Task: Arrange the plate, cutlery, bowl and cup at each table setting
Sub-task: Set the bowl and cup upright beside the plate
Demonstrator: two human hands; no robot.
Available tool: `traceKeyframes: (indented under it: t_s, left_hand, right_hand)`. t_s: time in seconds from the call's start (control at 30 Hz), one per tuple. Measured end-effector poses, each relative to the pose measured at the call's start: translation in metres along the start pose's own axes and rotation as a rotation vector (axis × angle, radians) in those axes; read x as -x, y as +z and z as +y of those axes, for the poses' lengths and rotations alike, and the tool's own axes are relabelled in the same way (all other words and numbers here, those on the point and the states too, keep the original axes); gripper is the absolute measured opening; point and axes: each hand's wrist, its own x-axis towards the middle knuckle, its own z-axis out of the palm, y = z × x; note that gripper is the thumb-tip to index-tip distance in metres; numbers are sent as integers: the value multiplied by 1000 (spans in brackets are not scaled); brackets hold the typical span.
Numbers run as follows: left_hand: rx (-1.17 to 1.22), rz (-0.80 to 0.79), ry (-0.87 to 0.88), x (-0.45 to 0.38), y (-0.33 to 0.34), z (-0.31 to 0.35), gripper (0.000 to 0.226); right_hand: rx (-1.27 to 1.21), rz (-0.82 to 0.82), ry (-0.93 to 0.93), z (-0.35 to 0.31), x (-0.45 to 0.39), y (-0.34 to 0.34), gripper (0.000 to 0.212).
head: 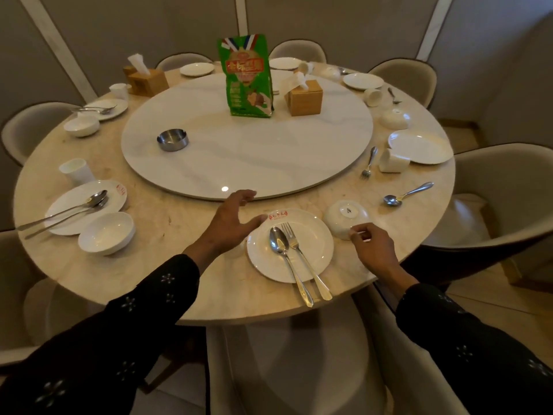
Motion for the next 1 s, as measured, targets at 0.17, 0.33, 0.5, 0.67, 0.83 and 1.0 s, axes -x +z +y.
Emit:
traceKeyframes:
  t_s: [0.17, 0.33, 0.5, 0.67, 0.83, 1.0]
  left_hand:
    - [99, -120, 89, -10, 48, 44, 7]
    - [160, -198, 81, -14, 88, 65, 10]
    - [159, -171, 47, -2, 117, 74, 12]
    - [123, -109, -33, 9, 152, 71, 11]
    - [31, 11, -124, -1, 180, 78, 16]
    - [-23, 150, -272, -20, 207, 88, 33]
  right_hand:
    - [-36, 57, 8, -13, 1, -38, 12]
    - [-63, 88, 15, -12, 6, -64, 9]
    - [-82, 39, 23, 15, 8, -69, 10]
    - [-42, -82, 22, 47, -14, -63, 10]
    - [4, -241, -12, 73, -62, -63, 17]
    - [8, -399, -7, 82, -102, -64, 35]
